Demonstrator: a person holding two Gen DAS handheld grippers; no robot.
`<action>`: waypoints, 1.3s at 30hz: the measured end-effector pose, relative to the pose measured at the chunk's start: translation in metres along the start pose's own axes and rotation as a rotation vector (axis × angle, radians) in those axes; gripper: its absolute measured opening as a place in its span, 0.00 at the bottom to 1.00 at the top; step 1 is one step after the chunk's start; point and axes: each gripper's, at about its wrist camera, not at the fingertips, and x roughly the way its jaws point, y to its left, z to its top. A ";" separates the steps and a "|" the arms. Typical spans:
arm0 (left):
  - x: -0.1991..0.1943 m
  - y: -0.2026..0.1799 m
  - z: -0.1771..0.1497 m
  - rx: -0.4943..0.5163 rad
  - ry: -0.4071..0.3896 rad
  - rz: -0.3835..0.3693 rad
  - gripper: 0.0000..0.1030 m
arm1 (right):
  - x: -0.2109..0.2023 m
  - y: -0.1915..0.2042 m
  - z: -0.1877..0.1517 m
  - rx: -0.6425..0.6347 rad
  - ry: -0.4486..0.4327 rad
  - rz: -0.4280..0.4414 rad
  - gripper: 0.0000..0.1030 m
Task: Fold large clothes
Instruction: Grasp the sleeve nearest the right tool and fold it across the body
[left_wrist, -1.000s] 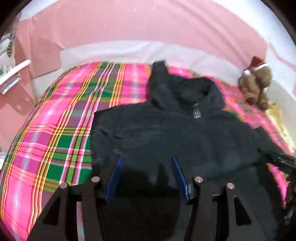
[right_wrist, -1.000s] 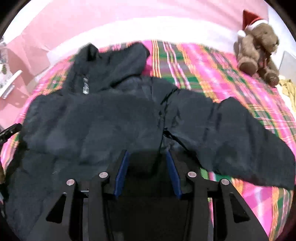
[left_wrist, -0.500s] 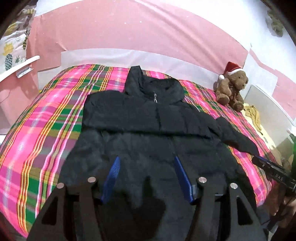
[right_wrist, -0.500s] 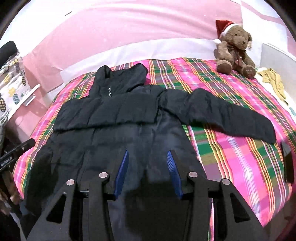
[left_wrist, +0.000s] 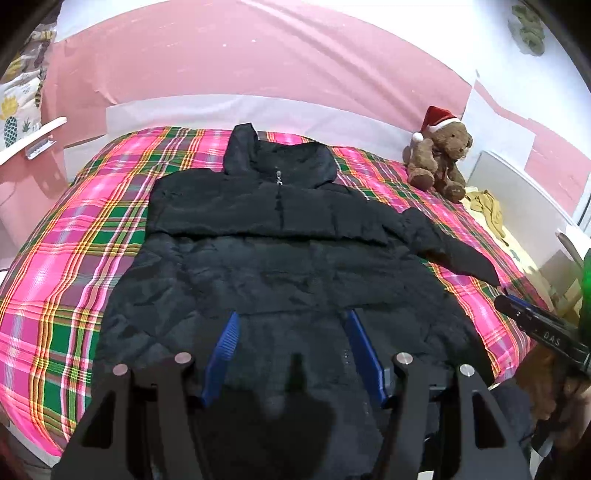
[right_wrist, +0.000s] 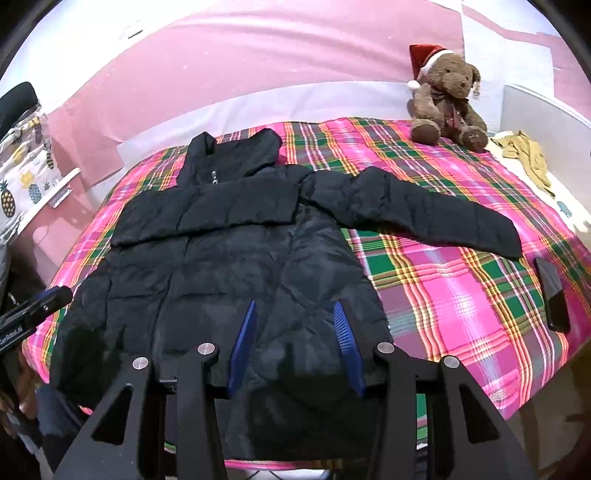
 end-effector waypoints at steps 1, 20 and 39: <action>0.001 -0.002 0.000 0.002 0.001 0.000 0.61 | -0.001 -0.002 0.000 0.004 -0.003 -0.003 0.43; 0.062 -0.016 0.040 0.064 0.032 0.016 0.61 | 0.053 -0.100 0.018 0.214 0.051 -0.066 0.54; 0.157 0.002 0.071 0.059 0.086 0.038 0.61 | 0.175 -0.260 0.040 0.635 0.103 -0.051 0.54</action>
